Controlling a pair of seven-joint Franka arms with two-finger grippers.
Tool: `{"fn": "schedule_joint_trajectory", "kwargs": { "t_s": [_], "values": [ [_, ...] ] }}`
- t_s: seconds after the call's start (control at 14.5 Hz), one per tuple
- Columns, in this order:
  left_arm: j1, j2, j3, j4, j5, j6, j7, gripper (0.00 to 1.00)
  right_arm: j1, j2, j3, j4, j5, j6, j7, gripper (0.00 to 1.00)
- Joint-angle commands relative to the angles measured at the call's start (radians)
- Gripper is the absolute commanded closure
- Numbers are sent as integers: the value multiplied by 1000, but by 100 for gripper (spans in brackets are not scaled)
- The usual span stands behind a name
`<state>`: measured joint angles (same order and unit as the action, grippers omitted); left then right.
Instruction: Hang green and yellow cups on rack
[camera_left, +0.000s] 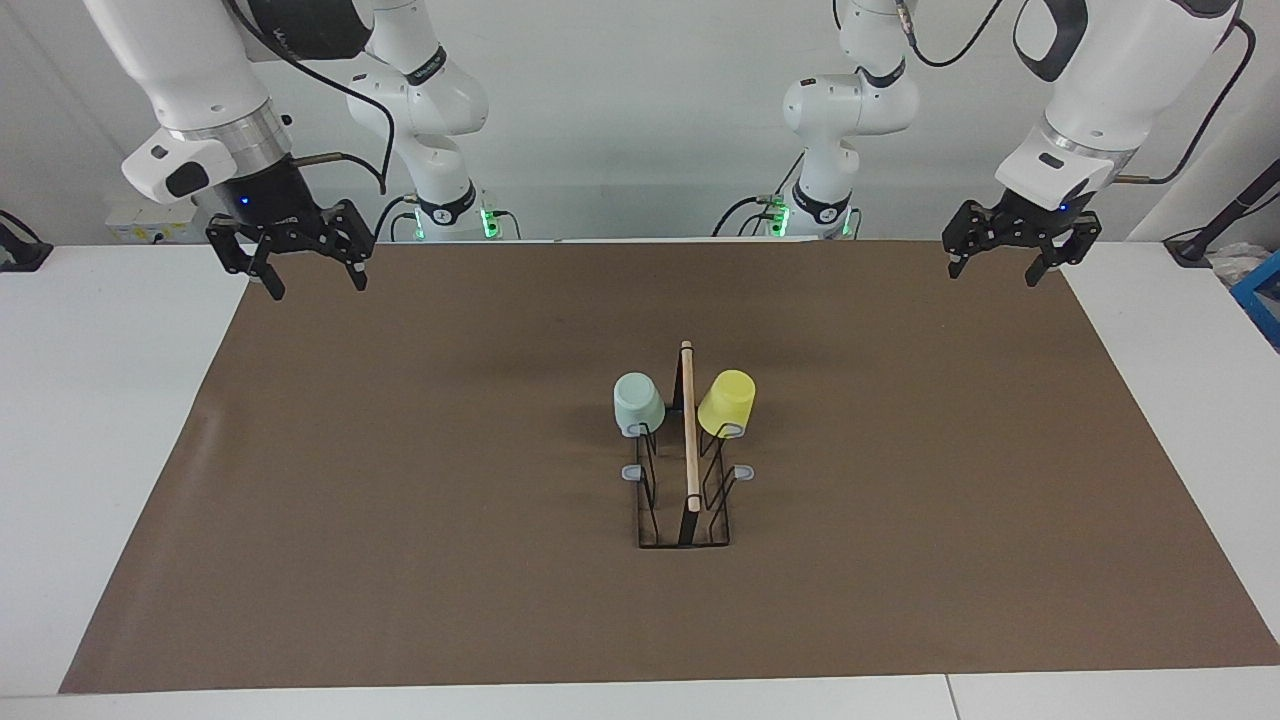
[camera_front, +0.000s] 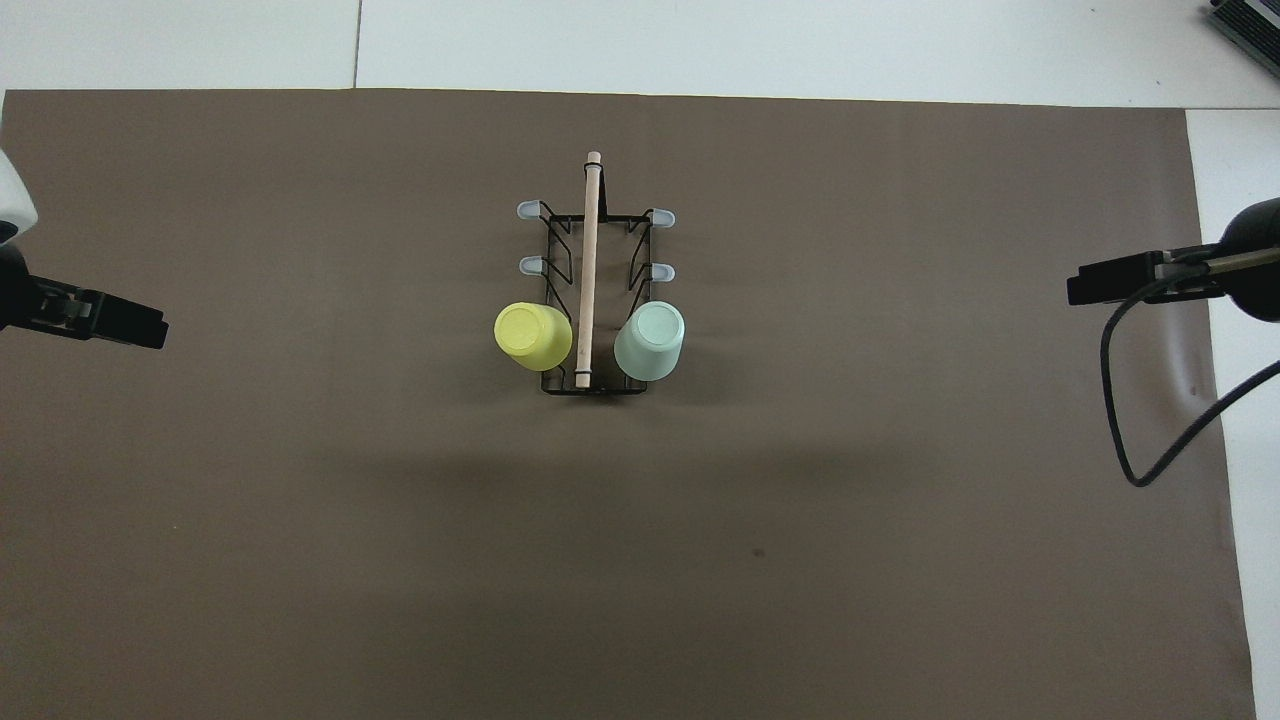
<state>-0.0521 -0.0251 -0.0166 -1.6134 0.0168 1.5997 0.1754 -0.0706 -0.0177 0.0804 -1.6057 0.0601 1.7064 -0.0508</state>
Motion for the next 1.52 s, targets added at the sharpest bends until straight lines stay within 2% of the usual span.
{"fn": "schedule_joint_trajectory", "kwargs": {
  "t_s": [0.0,0.48,0.76,0.97,1.45],
  "values": [
    [6,-32,-6,-34,18,3,-11,0,-3,12,7,12,9,-8,32,0],
    [6,-32,-6,-34,18,2,-11,0,-1,9,2,9,14,-10,32,0],
    [3,-32,-6,-34,18,3,-11,0,87,5,-80,-6,14,2,32,0],
    [-6,-33,-6,-34,18,-27,-10,0,84,4,-82,-7,12,2,31,0],
    [-40,17,12,88,-29,-113,-16,0,92,4,-82,-8,12,2,32,0]
  ]
}}
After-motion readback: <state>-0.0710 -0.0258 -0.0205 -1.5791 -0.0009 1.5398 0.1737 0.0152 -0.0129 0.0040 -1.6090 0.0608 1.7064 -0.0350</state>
